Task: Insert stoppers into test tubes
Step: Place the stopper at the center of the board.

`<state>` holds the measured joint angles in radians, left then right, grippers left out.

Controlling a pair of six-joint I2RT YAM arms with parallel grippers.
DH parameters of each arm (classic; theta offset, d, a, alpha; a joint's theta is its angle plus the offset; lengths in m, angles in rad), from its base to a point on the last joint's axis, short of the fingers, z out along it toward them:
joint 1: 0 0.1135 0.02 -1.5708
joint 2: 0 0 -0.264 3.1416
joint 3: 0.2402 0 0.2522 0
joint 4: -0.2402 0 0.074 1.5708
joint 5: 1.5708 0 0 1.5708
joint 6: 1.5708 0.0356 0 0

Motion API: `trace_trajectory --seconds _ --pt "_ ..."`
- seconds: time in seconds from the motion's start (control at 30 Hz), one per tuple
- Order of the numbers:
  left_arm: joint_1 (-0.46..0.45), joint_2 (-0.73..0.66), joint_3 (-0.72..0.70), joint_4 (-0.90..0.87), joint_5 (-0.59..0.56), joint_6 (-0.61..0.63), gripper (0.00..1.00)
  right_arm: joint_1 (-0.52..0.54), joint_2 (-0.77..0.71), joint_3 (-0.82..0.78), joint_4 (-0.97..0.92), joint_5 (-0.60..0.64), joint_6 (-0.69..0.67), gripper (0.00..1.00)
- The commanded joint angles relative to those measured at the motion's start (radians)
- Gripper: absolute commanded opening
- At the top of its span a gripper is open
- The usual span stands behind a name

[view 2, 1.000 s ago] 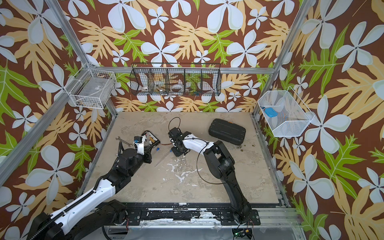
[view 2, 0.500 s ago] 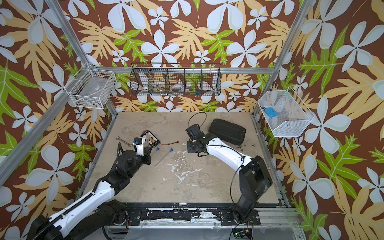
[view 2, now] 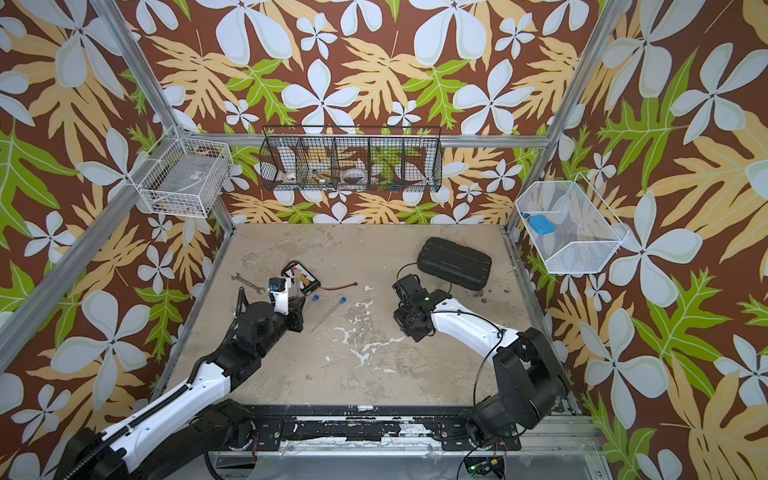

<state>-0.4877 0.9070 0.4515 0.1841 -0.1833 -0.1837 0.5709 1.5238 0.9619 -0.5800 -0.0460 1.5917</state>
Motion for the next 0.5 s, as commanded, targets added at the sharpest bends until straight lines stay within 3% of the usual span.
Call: trace_trajectory --seconds 0.0,0.47 --pt "0.001 0.007 0.015 0.018 -0.005 -0.020 0.00 -0.004 0.020 -0.024 0.038 -0.041 0.177 0.11" --pt "0.002 0.018 0.047 -0.063 -0.002 -0.018 0.00 -0.019 0.130 -0.052 0.082 -0.085 0.231 0.15"
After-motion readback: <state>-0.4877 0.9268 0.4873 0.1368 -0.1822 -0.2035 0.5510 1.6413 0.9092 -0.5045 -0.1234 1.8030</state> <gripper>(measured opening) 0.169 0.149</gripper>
